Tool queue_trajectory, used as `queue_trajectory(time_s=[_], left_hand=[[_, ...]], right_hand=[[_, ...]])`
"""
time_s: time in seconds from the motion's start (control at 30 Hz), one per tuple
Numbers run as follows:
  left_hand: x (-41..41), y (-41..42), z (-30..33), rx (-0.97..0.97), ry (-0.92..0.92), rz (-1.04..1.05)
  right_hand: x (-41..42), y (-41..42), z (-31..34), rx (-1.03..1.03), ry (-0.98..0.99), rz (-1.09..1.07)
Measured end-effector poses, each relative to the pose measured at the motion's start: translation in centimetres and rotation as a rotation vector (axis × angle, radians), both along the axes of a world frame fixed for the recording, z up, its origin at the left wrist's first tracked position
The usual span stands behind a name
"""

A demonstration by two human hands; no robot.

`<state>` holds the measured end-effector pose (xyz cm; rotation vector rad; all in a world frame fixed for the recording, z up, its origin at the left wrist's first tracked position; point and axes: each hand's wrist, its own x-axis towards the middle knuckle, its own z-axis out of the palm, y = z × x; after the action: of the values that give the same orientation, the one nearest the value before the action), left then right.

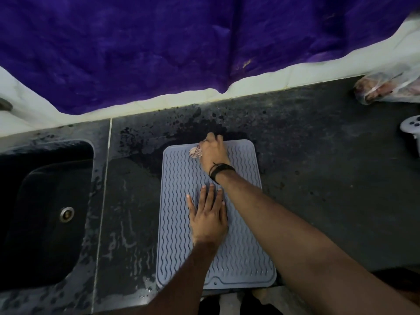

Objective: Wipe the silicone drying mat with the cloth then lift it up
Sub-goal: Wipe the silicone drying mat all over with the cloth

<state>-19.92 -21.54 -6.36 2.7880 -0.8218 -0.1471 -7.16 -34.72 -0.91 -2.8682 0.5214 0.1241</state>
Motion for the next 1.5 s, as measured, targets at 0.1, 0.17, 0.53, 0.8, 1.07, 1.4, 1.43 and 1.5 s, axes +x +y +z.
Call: queue_trajectory(time_s=[0.1,0.17,0.53,0.8,1.07,1.4,1.43,1.5], left_hand=[[0.1,0.2,-0.1,-0.025,0.011,-0.003],[0.0,0.2,-0.1,-0.047,0.015,-0.004],[0.0,0.2,0.0,-0.078,0.022,-0.031],[-0.3,1.0,-0.6,-0.161,0.18,0.0],[0.1,0.5,-0.6,-0.07,-0.008,-0.01],[0.1,0.8,-1.8,-0.104,-0.039,-0.035],[0.2,0.9,-1.8,-0.101,-0.041,-0.042],[0.4,0.9,-1.7,-0.085,-0.04,-0.058]], right_hand=[[1.3,1.8,0.0,0.105,-0.023,0.05],[1.2,1.8,0.0,0.134,-0.031,0.057],[1.6,1.9,-0.4,-0.017,0.033,-0.045],[6.0,7.3,-0.7,0.182,-0.022,0.1],[0.8,-1.0,-0.5,0.013,0.052,-0.104],[-14.5,-0.6,-0.6,0.226,0.022,-0.093],[-15.8,0.1,-0.6,0.241,0.001,-0.121],[-18.1,1.1,-0.4,0.26,-0.057,-0.171]])
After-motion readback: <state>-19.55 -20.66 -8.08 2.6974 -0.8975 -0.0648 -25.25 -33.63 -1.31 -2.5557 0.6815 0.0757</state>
